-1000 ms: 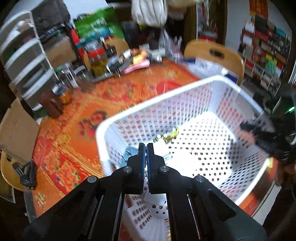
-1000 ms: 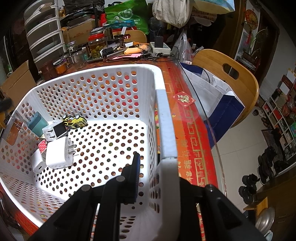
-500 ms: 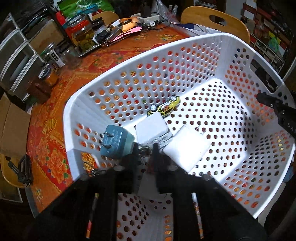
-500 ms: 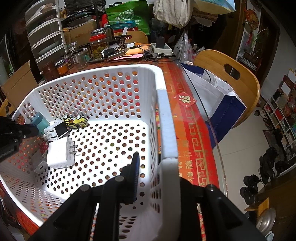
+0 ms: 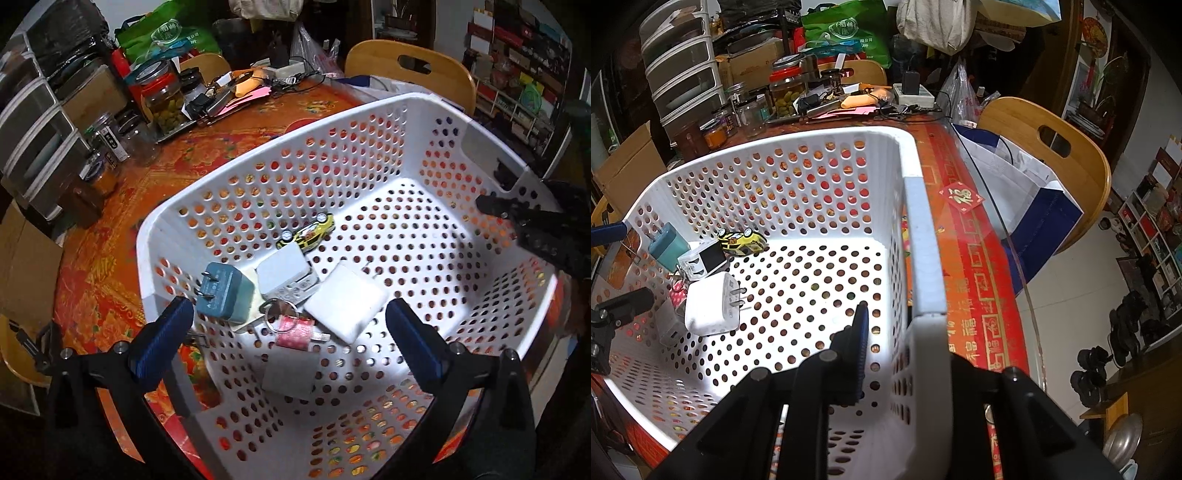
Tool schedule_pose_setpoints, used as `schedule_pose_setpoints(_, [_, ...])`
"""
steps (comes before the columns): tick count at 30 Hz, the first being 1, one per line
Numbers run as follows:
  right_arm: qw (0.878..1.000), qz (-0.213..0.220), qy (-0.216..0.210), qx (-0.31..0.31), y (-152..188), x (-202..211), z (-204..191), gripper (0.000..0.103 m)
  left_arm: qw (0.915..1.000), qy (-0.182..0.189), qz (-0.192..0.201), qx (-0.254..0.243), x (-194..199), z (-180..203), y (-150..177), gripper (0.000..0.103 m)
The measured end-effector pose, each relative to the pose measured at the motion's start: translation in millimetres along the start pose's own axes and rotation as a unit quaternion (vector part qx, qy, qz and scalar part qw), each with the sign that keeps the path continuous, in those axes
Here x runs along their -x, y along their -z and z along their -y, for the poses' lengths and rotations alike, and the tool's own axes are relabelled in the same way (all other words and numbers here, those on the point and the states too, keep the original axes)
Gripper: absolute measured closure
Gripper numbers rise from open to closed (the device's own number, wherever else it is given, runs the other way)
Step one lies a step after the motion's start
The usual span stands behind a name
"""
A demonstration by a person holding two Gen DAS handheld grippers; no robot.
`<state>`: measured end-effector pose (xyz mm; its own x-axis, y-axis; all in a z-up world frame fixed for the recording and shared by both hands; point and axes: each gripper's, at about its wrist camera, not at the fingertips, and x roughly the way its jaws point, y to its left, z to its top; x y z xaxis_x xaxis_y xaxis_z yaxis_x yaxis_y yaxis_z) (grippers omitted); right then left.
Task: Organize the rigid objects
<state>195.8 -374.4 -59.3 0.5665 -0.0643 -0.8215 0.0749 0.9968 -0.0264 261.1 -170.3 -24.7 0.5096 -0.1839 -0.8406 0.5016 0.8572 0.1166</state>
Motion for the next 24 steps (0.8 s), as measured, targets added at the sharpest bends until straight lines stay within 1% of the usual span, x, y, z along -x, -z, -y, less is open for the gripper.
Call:
schedule_pose_setpoints(2, [1.0, -0.001, 0.004, 0.0, -0.2, -0.2, -0.8, 0.077, 0.9998, 0.01, 0.018, 0.001, 8.5, 1.6, 2.3, 0.0])
schedule_pose_setpoints(3, [1.0, -0.002, 0.007, -0.001, -0.2, -0.4, -1.2, 0.075, 0.9994, 0.009, 0.034, -0.001, 15.8, 4.0, 3.4, 0.0])
schedule_pose_setpoints(5, [1.0, -0.002, 0.01, -0.001, -0.1, -0.5, -1.0, 0.059, 0.9986, 0.004, 0.053, 0.001, 26.5, 5.5, 5.1, 0.0])
schedule_pose_setpoints(6, [1.0, -0.003, 0.014, -0.002, 0.1, 0.1, -1.1, 0.056, 0.9979, -0.002, 0.065, 0.003, 32.9, 6.4, 6.2, 0.0])
schedule_pose_setpoints(9, [1.0, 0.005, 0.021, -0.009, 2.5, 14.6, -1.3, 0.055, 0.9931, -0.042, 0.109, 0.008, 56.8, 7.8, 13.2, 0.0])
schedule_pose_setpoints(10, [0.999, 0.018, 0.025, -0.013, 4.8, 26.3, -2.4, 0.055, 0.9911, -0.047, 0.124, 0.011, 66.6, 7.1, 17.8, 0.0])
schedule_pose_setpoints(12, [0.998, 0.046, 0.03, -0.024, 10.1, 52.7, -5.1, 0.05, 0.9873, -0.045, 0.151, 0.022, 87.5, 3.4, 28.6, 0.0])
schedule_pose_setpoints(14, [0.996, 0.08, 0.024, -0.029, 21.3, 82.5, -12.8, 0.031, 0.9814, -0.049, 0.183, 0.034, 114.5, -0.3, 46.8, 0.0])
schedule_pose_setpoints(15, [0.995, 0.099, 0.022, -0.027, 30.3, 101.0, -20.0, 0.025, 0.9788, -0.053, 0.194, 0.039, 124.5, -1.7, 55.0, 0.0])
schedule_pose_setpoints(16, [0.993, 0.113, 0.022, -0.026, 37.9, 115.2, -26.6, 0.015, 0.9758, -0.058, 0.206, 0.046, 137.3, -3.4, 65.6, 0.0])
schedule_pose_setpoints(17, [0.99, 0.136, 0.021, -0.025, 50.4, 134.5, -37.1, 0.01, 0.9726, -0.061, 0.217, 0.055, 150.1, -5.5, 77.8, 0.0])
schedule_pose_setpoints(20, [0.984, 0.179, 0.012, -0.014, 82.1, 175.3, -67.1, 0.009, 0.9632, -0.05, 0.246, 0.096, 189.5, -19.7, 123.8, 0.0])
schedule_pose_setpoints(23, [0.978, 0.21, 0.004, -0.01, 115.7, 207.9, -96.3, 0.006, 0.957, -0.054, 0.259, 0.119, 215.9, -25.4, 164.8, 0.0])
schedule_pose_setpoints(24, [0.976, 0.22, 0.0, -0.007, 129.1, 220.3, -107.5, 0.006, 0.9536, -0.055, 0.267, 0.127, 226.6, -26.7, 183.2, 0.0])
